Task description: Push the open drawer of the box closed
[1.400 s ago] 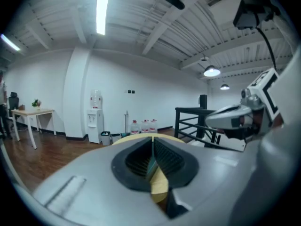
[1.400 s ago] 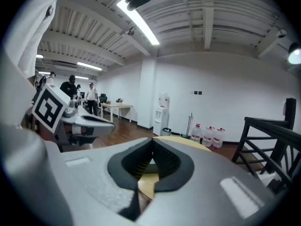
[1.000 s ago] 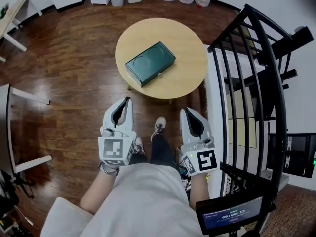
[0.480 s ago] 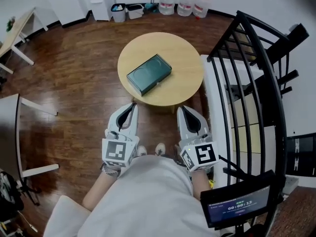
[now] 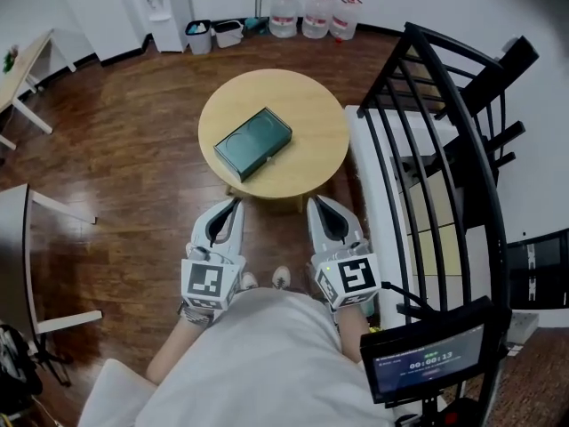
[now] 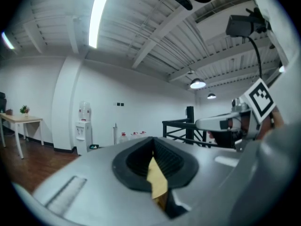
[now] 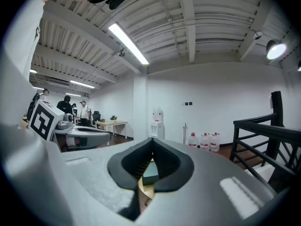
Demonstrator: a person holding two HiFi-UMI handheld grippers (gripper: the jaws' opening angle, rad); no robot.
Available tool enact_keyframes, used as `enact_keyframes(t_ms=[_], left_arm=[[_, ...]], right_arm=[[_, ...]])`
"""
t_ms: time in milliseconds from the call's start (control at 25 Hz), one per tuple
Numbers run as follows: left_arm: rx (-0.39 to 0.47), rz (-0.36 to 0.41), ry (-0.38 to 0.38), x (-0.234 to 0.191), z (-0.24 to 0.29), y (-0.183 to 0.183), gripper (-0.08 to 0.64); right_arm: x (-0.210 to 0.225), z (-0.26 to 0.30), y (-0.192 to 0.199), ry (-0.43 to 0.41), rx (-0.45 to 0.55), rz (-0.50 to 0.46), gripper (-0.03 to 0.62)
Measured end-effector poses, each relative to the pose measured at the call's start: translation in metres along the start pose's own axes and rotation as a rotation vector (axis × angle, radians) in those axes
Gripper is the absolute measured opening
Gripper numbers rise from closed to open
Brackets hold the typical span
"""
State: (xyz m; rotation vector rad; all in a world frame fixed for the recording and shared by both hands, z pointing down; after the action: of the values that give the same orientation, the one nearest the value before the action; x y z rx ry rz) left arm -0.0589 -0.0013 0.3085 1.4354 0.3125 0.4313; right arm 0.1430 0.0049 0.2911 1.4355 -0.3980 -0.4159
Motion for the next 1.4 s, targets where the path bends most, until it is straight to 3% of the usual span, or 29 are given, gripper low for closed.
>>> enact_keyframes(t_ms=[320,600,760,1040,1200,1400], left_arm=[[-0.008,0.028,0.064,0.004,-0.014,0.021,0.006],[-0.066,0.011,0.035,-0.006,-0.026,0.044,0.006],[-0.058,-0.006,0.007,-0.007,-0.033,0.048,0.006],[-0.027,-0.019,-0.001,0.009,-0.058,0.042,0.006],[-0.009,-0.024,-0.033,0.040,-0.094,0.035,0.006],[-0.069,-0.009,-0.035,0.102,-0.148,0.045,0.006]], right_arm=[[-0.010,-0.029,0.001,0.065,-0.030,-0.048,0.002],[-0.004,-0.062,0.030,0.152,-0.131,0.005,0.002],[0.000,-0.065,0.035,0.148,-0.145,-0.026,0.002],[-0.018,-0.085,0.007,0.082,-0.041,-0.178,0.002],[-0.039,-0.130,0.016,0.044,-0.050,-0.161,0.002],[-0.058,-0.195,0.031,0.012,-0.057,-0.126,0.002]])
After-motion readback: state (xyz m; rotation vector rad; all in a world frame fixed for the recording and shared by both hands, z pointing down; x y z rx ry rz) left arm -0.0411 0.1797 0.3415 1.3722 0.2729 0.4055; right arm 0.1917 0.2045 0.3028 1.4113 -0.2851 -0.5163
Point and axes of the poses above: the fingertips, and each gripper's own axes: z forward along the fingers, x to its right, y out of its underside, the point moved 7 cm from there along -z, backward along the fingers, and after that the axes turned 3 degrees about -y, right-handed, at the moved point
